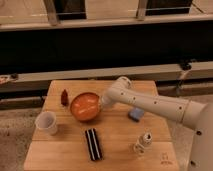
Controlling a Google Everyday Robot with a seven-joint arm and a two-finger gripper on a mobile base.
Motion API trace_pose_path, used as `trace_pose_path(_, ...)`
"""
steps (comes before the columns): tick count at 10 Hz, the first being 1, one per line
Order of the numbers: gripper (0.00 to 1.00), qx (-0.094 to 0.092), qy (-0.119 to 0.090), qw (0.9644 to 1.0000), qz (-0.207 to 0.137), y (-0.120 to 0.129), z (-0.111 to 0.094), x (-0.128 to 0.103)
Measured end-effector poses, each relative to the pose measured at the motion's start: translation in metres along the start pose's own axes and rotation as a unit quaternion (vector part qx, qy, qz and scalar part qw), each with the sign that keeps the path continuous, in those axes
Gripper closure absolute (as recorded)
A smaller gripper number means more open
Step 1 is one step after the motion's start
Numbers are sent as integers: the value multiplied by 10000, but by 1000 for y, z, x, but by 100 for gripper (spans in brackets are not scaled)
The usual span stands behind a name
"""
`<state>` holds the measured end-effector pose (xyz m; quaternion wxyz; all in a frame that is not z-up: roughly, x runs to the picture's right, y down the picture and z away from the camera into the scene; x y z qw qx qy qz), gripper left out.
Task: Drag the ceramic bowl in a circle
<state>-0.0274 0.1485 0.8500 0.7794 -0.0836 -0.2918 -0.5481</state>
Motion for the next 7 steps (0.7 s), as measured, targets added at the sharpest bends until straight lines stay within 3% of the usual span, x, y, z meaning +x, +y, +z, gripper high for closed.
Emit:
trace_pose_path(4, 100, 83, -23, 10000, 2, -18, 5, 13)
trace_pose_path(7, 100, 81, -61, 9998, 186, -24, 7, 33)
